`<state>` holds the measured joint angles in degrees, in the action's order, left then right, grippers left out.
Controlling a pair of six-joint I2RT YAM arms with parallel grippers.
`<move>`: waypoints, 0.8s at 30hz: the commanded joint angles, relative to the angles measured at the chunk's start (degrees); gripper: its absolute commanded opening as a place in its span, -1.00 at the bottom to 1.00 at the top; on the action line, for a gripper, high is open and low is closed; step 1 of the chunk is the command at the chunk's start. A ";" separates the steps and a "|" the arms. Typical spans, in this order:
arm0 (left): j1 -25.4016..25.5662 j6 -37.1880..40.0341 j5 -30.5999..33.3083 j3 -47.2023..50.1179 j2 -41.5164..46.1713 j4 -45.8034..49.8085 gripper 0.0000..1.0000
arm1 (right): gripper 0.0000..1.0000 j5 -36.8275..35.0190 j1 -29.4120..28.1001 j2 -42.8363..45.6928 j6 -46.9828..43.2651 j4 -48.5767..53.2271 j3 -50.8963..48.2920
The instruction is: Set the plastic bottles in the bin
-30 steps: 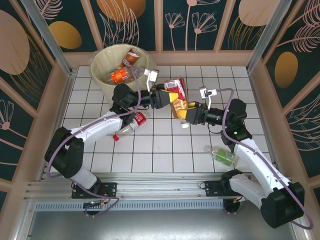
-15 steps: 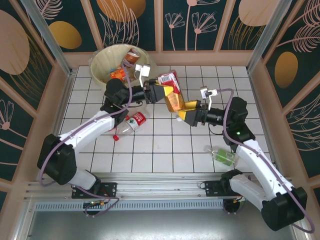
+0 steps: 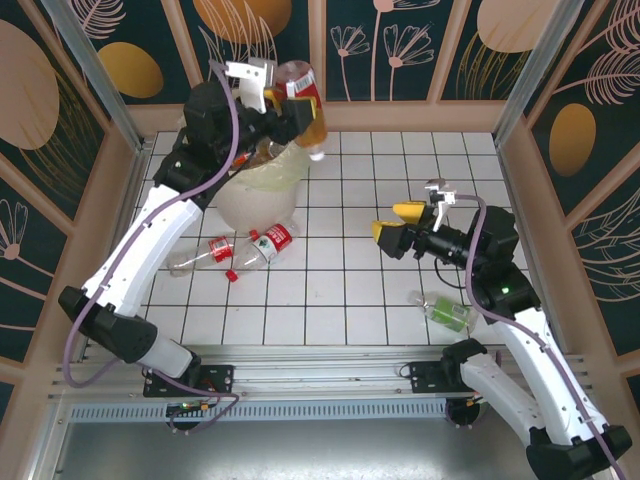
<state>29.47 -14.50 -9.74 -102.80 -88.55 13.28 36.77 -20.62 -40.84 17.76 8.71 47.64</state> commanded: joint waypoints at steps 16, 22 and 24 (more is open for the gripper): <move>-11.59 20.23 27.87 -15.43 -17.56 14.80 0.29 | 0.92 -11.39 -0.17 1.28 -0.05 6.74 -1.70; -13.92 20.58 27.17 -16.36 -21.74 15.90 0.32 | 0.91 -20.99 -0.14 0.10 3.77 12.24 -2.46; -14.39 20.35 26.77 -15.97 -22.77 15.85 0.33 | 0.91 -21.98 -0.20 0.81 5.26 12.23 -3.94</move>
<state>15.94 4.67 16.64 -117.99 -108.75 27.81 19.57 -20.62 -40.99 19.97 18.55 45.30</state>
